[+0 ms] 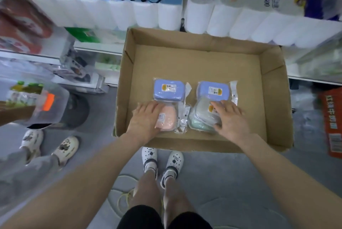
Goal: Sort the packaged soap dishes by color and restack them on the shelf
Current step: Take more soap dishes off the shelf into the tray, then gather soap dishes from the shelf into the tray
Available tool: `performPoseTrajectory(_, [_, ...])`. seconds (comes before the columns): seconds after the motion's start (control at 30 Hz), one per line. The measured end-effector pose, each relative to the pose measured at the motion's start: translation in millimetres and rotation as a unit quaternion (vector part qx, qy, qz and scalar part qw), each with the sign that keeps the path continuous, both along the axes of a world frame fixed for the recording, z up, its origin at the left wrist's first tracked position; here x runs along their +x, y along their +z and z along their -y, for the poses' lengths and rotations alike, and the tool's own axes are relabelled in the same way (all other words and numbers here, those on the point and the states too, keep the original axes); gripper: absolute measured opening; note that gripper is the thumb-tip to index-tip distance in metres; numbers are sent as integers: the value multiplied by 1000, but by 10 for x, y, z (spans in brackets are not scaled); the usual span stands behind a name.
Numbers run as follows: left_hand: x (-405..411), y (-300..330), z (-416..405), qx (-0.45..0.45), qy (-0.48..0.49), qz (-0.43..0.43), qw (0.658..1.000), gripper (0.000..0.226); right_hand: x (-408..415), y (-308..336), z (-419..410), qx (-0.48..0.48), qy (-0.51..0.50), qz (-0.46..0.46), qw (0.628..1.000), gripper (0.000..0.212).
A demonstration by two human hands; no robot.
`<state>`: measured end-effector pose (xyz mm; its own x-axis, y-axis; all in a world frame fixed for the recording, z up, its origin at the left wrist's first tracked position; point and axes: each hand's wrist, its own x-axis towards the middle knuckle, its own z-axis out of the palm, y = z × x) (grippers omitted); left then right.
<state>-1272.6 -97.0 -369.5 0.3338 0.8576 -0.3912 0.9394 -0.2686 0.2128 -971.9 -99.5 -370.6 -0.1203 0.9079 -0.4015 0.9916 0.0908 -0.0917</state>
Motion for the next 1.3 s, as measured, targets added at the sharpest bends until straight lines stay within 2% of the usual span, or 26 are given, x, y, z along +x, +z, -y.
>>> performPoseTrajectory(0.13, [-13, 23, -19, 4, -8, 4, 1000, 91, -39, 93, -84, 9, 30, -1, 1000, 59])
performPoseTrajectory(0.23, [-40, 131, -25, 3, -9, -5, 1000, 87, -130, 276, -158, 50, 45, 8, 998, 54])
performPoseTrajectory(0.43, [-119, 653, -168, 33, 0, 7, 999, 64, -254, 962, -393, 119, 122, -2, 985, 60])
performPoseTrajectory(0.53, [-185, 1074, -305, 83, 1, 8, 997, 56, -376, 1402, -536, 145, 140, 11, 979, 63])
performPoseTrajectory(0.63, [-335, 1537, -484, 141, 7, 13, 990, 53, -520, 1814, -710, 231, 163, 13, 959, 59])
performPoseTrajectory(0.73, [-563, 1998, -697, 234, 7, 24, 972, 49, -706, 2206, -942, 318, 185, -11, 930, 55])
performPoseTrajectory(0.83, [-818, 2409, -942, 300, 21, 42, 953, 45, -980, 2594, -1187, 355, 190, -26, 915, 63])
performPoseTrajectory(0.93, [-1129, 2762, -1289, 343, 27, 49, 938, 46, -1287, 2909, -1469, 390, 202, -34, 898, 62])
performPoseTrajectory(1.1, [-1665, 3165, -1899, 398, 47, 68, 913, 47, -1818, 3219, -2049, 408, 201, -50, 889, 58])
performPoseTrajectory(1.3, [-2245, 3335, -2673, 399, 71, 57, 912, 59, -2496, 3486, -2823, 395, 177, -71, 899, 60])
